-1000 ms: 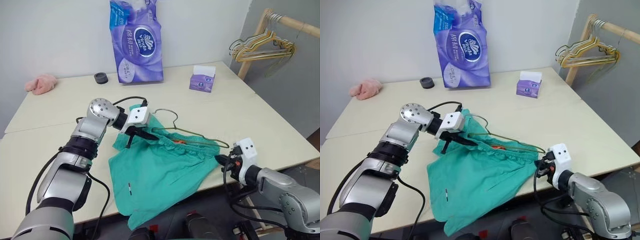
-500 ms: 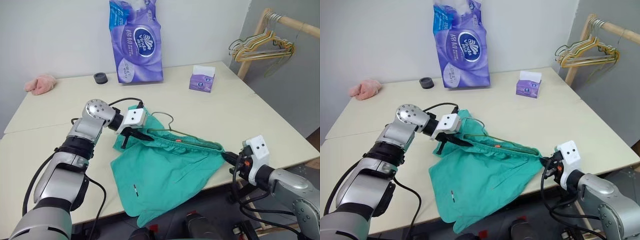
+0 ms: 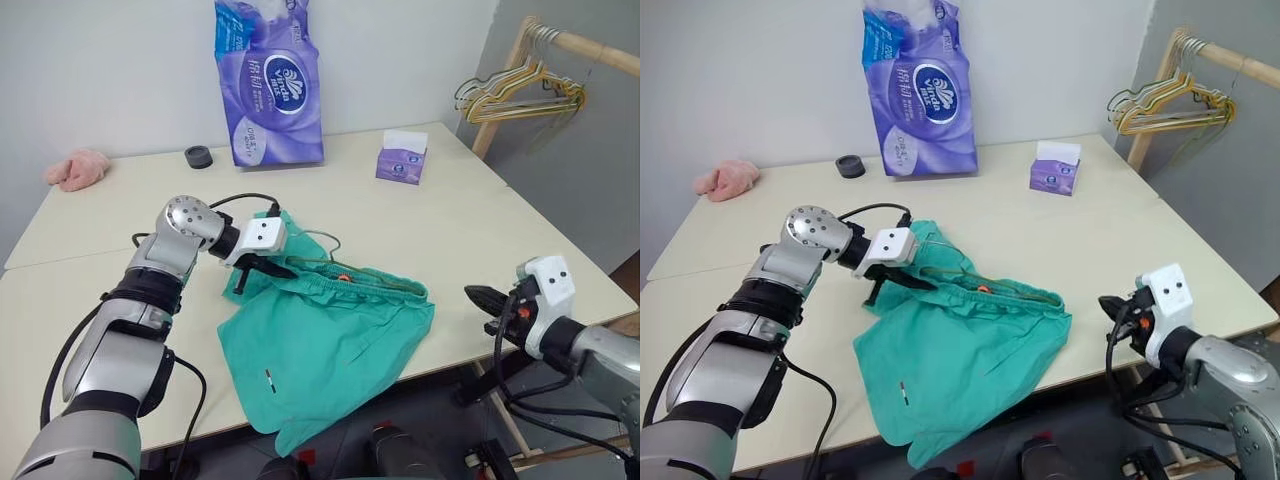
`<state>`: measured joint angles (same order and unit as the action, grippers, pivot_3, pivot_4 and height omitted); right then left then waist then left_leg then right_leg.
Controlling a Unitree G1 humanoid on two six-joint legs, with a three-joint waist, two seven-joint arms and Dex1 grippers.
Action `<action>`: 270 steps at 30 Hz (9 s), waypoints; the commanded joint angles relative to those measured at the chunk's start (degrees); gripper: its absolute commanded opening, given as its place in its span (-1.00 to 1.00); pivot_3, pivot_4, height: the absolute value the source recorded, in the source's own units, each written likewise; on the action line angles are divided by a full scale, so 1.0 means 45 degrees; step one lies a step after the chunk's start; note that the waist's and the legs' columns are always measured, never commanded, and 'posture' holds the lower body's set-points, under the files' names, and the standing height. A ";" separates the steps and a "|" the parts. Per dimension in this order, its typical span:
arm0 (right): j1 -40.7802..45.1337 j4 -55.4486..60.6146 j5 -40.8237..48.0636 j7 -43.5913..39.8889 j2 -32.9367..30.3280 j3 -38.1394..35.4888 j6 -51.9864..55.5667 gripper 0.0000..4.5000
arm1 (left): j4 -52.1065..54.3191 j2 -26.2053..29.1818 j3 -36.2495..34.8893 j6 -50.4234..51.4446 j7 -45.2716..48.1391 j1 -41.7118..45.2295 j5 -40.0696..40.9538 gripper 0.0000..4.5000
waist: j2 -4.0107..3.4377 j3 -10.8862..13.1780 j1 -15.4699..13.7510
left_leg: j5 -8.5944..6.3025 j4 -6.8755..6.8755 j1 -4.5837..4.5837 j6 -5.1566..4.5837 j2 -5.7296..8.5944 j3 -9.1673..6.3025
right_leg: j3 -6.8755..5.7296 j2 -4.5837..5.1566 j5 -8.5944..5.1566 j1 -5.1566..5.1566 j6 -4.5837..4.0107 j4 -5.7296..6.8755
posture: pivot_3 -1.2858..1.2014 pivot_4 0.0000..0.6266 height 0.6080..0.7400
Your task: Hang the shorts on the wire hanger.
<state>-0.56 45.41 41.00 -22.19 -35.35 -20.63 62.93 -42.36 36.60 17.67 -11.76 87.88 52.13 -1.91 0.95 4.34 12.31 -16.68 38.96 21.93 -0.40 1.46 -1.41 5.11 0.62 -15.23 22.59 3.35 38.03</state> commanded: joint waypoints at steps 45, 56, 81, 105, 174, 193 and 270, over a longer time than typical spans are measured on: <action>0.2746 -0.5064 -0.2211 -0.0827 0.0466 0.3580 -0.1671 -0.99 | 0.0514 -0.0127 -0.0593 0.0226 -0.0269 0.0226 0.0234 -1.00 | 0.0003 0.0002 0.0054 | 0.0000 0.0002 0.0011 0.0000 0.0005 -0.0011 | -0.0009 0.0021 0.0019 0.0009 -0.0031 0.0009 | -0.17 -0.81 1.00; 0.1517 -0.2499 -0.1305 -0.0647 -0.0054 0.2017 -0.0734 -0.99 | -0.0092 0.0044 -0.0423 -0.0227 -0.0507 0.0432 -0.0239 -1.00 | 0.0003 0.0001 0.0055 | -0.0001 0.0001 0.0012 0.0000 0.0006 -0.0012 | -0.0012 0.0024 0.0019 0.0009 -0.0031 0.0009 | -0.18 -0.80 1.00; 0.6663 -0.1324 -0.2306 -0.2294 -0.2684 0.6504 -0.0833 -0.99 | 0.0459 -0.1032 -0.0335 0.0109 -0.1733 0.0131 -0.0601 -1.00 | 0.0001 0.0003 0.0082 | 0.0000 0.0001 0.0022 -0.0001 0.0007 -0.0010 | -0.0015 0.0031 0.0018 0.0021 -0.0030 -0.0001 | -0.18 -0.82 1.00; 0.5244 -0.2130 -0.4202 -0.4030 -0.5289 0.6663 -0.1702 0.93 | 0.1093 -0.1362 -0.0341 0.0339 -0.1788 -0.0373 -0.0247 -1.00 | 0.0002 0.0002 0.0091 | -0.0001 0.0000 0.0024 0.0000 0.0008 -0.0006 | -0.0023 0.0048 0.0018 0.0024 -0.0030 -0.0003 | -0.20 -0.83 1.00; 0.6281 -0.3334 -0.4536 -0.6549 -0.3911 0.6704 -0.0884 -1.00 | -0.3957 -0.1380 -0.2146 0.0419 -0.2661 0.1544 0.0396 -0.91 | -0.0003 -0.0002 0.0464 | 0.0002 0.0019 0.0151 0.0002 0.0047 -0.0022 | -0.0045 0.0094 0.0022 0.0159 -0.0031 0.0049 | -0.20 -0.82 1.00; 0.5850 -0.2813 -0.3700 -0.6050 -0.4101 0.5929 -0.0383 -1.00 | -0.4447 -0.1395 -0.2571 0.0656 -0.3303 0.1314 0.0295 -0.99 | -0.0003 -0.0002 0.0472 | 0.0002 0.0018 0.0154 0.0002 0.0050 -0.0024 | -0.0047 0.0095 0.0022 0.0160 -0.0030 0.0050 | -0.20 -0.79 1.00; 0.5664 -1.5276 -0.0086 0.6496 -0.8795 -0.7660 0.4885 -1.00 | 0.6700 -0.7606 0.0164 0.5548 -0.5353 0.2958 0.3225 0.46 | -0.0007 0.2236 0.1173 | -0.0035 -0.0019 0.0120 -0.0122 0.0057 0.0388 | 0.0351 -0.0051 0.0018 0.0127 0.0207 -0.0092 | -0.27 -0.03 1.00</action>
<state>23.83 -21.67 42.77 9.20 -72.71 -55.49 87.66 -12.64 3.36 18.16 14.76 64.40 63.57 13.01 0.91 14.40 17.59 -16.85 38.87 22.47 -0.98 1.71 0.38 6.74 0.40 -15.11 23.16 4.36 37.54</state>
